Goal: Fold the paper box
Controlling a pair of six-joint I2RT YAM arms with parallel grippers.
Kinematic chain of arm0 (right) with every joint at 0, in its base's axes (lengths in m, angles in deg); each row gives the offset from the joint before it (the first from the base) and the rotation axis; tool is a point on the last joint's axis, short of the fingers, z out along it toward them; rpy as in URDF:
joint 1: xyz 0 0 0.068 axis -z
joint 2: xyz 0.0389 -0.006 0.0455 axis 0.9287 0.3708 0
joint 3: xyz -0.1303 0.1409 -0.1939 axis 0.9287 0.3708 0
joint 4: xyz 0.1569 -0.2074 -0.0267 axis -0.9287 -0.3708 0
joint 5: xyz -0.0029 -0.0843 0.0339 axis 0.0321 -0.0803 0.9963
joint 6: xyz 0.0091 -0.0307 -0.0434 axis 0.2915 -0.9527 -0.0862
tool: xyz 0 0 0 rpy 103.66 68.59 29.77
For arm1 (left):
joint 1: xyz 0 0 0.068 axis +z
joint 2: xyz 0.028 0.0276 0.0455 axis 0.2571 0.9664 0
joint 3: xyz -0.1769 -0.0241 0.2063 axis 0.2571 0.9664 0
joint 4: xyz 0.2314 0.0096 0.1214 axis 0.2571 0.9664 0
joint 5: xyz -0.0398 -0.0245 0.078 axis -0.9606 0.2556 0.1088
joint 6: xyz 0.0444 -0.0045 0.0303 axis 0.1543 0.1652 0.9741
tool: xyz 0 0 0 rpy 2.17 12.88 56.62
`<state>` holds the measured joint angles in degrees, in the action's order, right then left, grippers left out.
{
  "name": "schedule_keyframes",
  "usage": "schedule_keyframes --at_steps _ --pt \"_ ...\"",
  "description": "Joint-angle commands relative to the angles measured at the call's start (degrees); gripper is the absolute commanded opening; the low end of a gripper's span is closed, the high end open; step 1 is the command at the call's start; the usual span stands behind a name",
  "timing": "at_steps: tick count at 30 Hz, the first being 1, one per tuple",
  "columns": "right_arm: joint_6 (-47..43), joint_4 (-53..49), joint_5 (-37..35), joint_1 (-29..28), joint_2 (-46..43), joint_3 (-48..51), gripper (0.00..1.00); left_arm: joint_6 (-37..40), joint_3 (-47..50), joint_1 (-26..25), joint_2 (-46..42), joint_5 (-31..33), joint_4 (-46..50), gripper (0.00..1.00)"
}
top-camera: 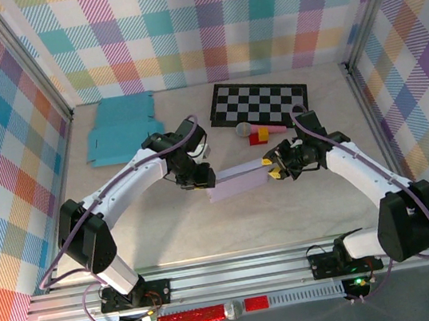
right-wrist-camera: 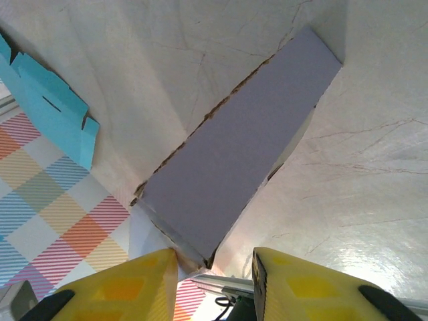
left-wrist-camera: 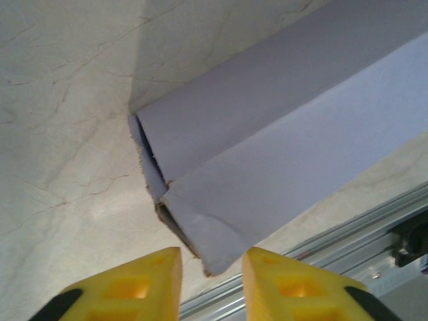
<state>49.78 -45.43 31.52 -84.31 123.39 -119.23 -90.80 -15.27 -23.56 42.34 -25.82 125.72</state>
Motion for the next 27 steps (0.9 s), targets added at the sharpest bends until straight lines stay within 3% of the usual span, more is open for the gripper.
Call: schedule_keyframes --at_steps 1,7,11,27 --pt "-1.4 -5.9 -2.7 0.3 2.4 0.2 0.35 -4.7 0.3 1.1 -4.1 -3.8 -3.3 0.34" --pt "-1.6 -6.3 -2.7 0.3 3.2 -0.5 0.36 -13.5 6.3 6.6 -8.8 -8.2 -9.9 0.38" --pt "-1.6 -6.4 -2.4 0.3 3.5 -0.9 0.36 -14.9 8.0 8.9 -8.0 -9.3 -9.9 0.39" --pt "-1.8 -7.1 -2.4 0.3 4.0 -1.5 0.36 -15.1 12.2 9.1 -5.1 -11.6 -13.1 0.33"
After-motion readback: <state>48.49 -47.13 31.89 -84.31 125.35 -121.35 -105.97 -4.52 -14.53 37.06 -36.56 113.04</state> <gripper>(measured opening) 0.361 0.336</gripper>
